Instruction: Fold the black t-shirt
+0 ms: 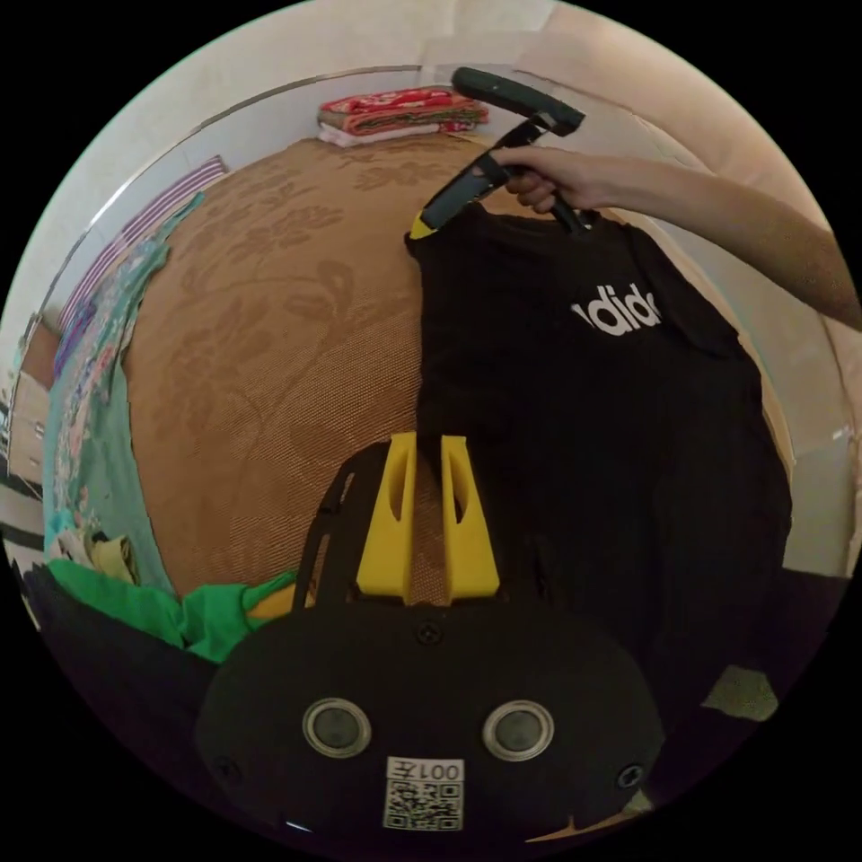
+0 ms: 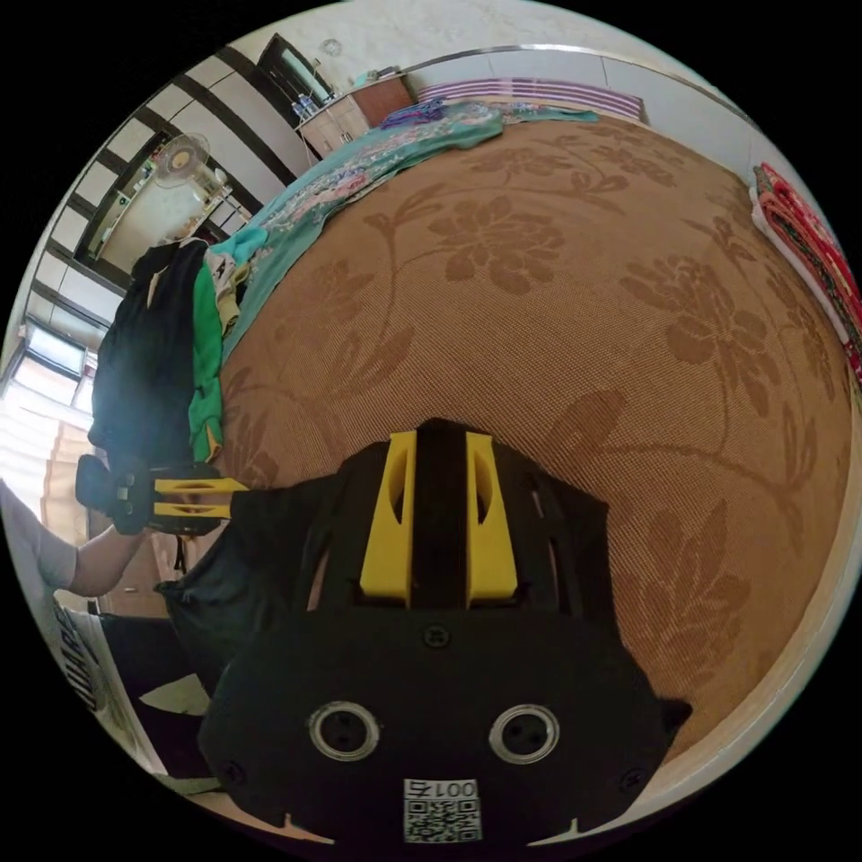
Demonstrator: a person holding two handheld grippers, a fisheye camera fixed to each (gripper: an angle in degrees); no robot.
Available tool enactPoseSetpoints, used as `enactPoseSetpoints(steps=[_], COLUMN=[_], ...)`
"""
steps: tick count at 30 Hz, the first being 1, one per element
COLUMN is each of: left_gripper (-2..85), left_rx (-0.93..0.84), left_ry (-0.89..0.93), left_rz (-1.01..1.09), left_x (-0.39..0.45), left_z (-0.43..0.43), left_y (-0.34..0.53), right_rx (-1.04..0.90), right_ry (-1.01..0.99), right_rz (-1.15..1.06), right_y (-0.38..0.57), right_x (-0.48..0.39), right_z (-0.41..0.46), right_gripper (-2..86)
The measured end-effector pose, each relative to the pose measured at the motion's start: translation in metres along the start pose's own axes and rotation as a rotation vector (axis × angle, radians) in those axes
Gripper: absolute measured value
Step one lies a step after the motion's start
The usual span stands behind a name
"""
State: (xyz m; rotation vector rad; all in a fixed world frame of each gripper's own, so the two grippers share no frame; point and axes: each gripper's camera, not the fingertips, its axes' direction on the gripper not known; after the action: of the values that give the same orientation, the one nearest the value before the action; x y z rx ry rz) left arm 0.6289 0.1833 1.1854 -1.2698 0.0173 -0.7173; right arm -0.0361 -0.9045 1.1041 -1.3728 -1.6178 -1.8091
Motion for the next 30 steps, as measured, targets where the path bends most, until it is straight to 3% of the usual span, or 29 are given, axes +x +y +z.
enactPoseSetpoints(steps=[6,14,17,22,28,30], left_gripper=[-0.8,-0.9,-0.9,-0.6,3.8,5.1], left_rx=[-0.009,0.109,0.092,0.067,-0.030,-0.061], left_ry=[-0.013,0.037,0.027,0.106,0.100,0.087], left_rz=[0.137,-0.206,-0.276,-0.344,-0.417,-0.405], left_x=[0.014,0.011,0.013,0.012,0.019,0.034], left_z=[0.009,0.004,0.017,0.028,0.022,0.016], left_y=[0.010,0.055,0.067,0.081,0.116,0.126], right_rx=[0.029,0.118,0.058,0.061,0.069,0.143], right_ry=[0.076,0.109,0.180,0.124,0.193,0.290], right_rz=[0.020,0.128,0.097,0.084,0.038,0.019], right_y=[0.028,0.084,0.106,0.150,0.253,0.328], right_x=[0.003,0.021,0.021,0.032,0.050,0.037], right_z=[0.053,0.118,0.165,0.218,0.231,0.223], right_gripper=[1.2,0.3,0.5,2.3,5.5,5.8])
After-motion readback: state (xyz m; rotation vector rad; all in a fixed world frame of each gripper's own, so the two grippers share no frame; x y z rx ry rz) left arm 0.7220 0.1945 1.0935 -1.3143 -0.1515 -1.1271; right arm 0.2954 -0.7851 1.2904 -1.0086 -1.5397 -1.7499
